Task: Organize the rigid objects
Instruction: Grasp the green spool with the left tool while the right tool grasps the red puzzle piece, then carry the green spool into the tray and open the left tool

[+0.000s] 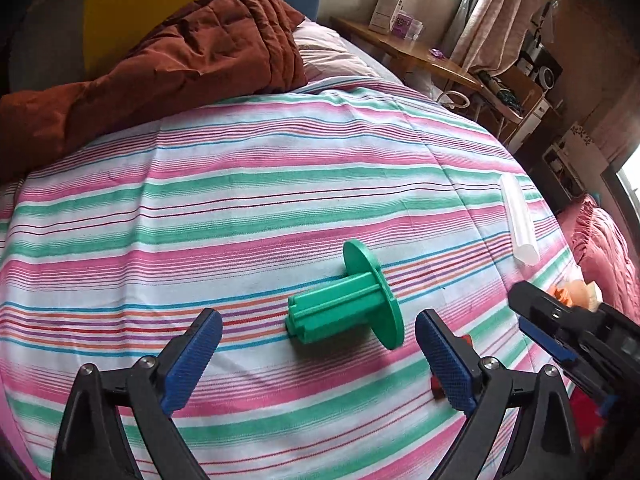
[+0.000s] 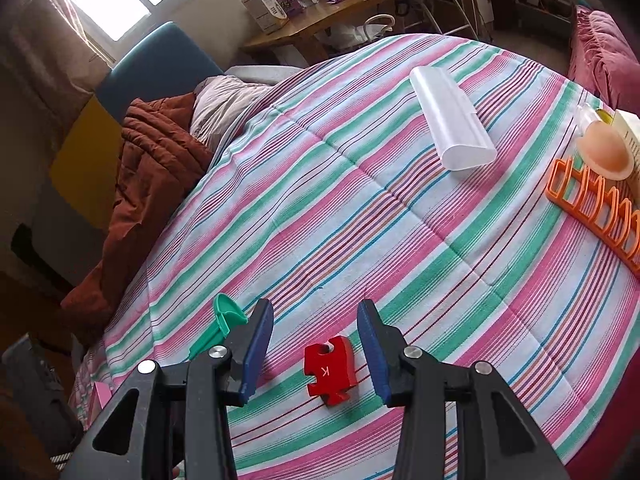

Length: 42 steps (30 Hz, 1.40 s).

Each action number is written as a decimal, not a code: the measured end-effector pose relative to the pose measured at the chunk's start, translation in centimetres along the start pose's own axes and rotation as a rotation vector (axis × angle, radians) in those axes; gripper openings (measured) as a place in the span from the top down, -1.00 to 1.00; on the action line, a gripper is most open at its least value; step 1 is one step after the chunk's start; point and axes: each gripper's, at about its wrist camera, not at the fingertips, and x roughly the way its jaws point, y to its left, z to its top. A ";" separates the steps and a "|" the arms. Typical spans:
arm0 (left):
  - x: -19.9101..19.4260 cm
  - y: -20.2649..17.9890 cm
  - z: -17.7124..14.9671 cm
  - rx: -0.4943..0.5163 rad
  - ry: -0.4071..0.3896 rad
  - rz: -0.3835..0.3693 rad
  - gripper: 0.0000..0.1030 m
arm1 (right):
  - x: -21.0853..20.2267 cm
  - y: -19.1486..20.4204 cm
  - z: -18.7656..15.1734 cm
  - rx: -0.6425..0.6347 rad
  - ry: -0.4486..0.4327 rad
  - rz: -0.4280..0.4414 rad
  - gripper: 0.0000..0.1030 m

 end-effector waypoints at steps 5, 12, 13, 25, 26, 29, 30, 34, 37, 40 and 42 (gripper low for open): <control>2.9 0.2 1.0 -0.055 0.058 0.015 -0.87 | 0.0 -0.2 0.2 0.009 -0.007 -0.004 0.14; 1.5 1.3 -1.1 0.033 -0.002 -0.005 -0.31 | 1.0 -0.7 0.2 0.023 0.030 -0.023 0.14; 1.1 1.7 -1.7 0.043 -0.013 0.000 -0.31 | 1.2 -0.9 0.2 0.029 0.040 -0.027 0.14; -4.7 5.5 -9.7 0.050 -0.062 0.033 -0.31 | 4.7 1.6 -1.4 -0.138 0.182 -0.115 0.12; -5.1 5.7 -10.3 0.052 -0.066 0.035 -0.31 | 5.0 1.8 -1.6 -0.156 0.195 -0.127 0.12; -6.3 6.4 -11.6 0.043 -0.071 0.038 -0.31 | 5.7 2.7 -2.2 -0.239 0.202 -0.179 0.12; -6.6 6.5 -11.8 0.039 -0.074 0.038 -0.31 | 5.8 3.2 -2.6 -0.284 0.201 -0.204 0.13; -8.5 7.0 -12.9 0.042 -0.101 0.049 -0.30 | 6.3 6.4 -5.1 -0.510 0.211 -0.232 0.38; -10.4 7.5 -13.6 0.038 -0.123 0.053 -0.16 | 6.7 9.2 -8.0 -0.689 0.244 -0.156 0.38; -12.1 8.1 -14.1 0.023 -0.148 0.043 -0.16 | 6.7 10.1 -9.7 -0.786 0.224 -0.176 0.37; -13.1 8.4 -14.4 0.028 -0.166 0.044 -0.16 | 6.6 9.8 -9.4 -0.757 0.231 -0.156 0.36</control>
